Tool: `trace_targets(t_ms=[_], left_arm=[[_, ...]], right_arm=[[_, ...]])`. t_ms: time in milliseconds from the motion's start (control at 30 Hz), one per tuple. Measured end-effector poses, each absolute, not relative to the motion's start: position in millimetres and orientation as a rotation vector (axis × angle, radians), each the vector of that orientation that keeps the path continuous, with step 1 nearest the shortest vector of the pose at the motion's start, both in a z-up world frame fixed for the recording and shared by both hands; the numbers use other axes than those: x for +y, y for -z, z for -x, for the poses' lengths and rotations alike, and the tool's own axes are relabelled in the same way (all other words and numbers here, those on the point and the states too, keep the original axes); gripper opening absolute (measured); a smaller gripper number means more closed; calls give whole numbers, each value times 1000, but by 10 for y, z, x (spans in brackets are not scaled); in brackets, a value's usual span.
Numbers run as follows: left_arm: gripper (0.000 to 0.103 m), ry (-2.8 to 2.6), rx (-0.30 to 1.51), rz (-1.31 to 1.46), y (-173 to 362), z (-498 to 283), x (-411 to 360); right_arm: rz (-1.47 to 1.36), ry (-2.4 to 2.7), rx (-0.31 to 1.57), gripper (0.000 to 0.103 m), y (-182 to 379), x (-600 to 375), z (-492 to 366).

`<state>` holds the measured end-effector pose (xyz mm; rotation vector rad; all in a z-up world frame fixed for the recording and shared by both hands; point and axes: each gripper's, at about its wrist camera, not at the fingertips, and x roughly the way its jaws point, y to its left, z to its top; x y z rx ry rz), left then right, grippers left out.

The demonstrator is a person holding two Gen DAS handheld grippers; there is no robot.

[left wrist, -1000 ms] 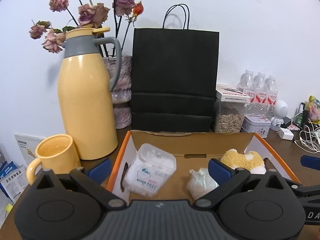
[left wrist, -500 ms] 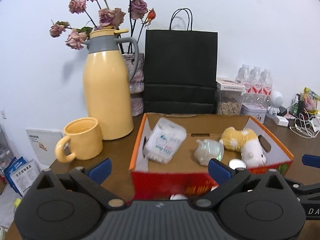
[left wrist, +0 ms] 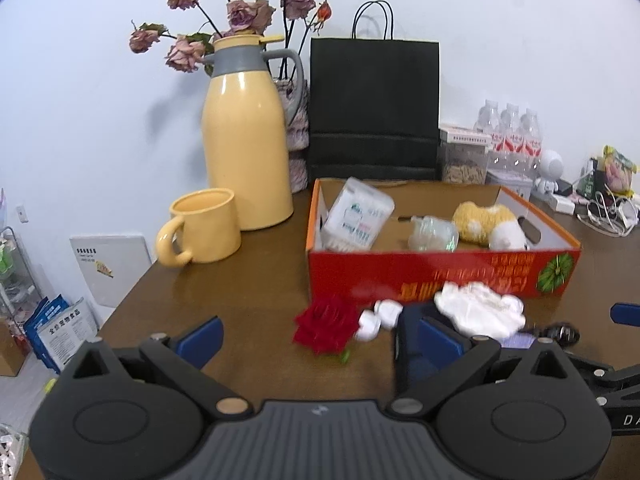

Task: Organize objects
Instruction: 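Withdraw both grippers from the box back over the table, then grasp the purple cloth with the right gripper and lift it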

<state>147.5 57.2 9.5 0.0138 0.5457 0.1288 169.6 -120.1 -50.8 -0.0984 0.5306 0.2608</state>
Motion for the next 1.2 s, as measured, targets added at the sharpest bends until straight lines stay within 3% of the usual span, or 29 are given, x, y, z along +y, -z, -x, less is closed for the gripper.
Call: trace_targets(t_ms=[933, 1100, 1200], left_arm=[[103, -126, 611, 51, 187, -946, 1087], [103, -126, 624, 55, 220, -936, 1092], [103, -131, 627, 58, 225, -929, 1087]], right_arm=[[89, -406, 620, 103, 863, -641, -1658], [129, -423, 605, 93, 892, -625, -1586], [135, -436, 599, 79, 885, -632, -1546]])
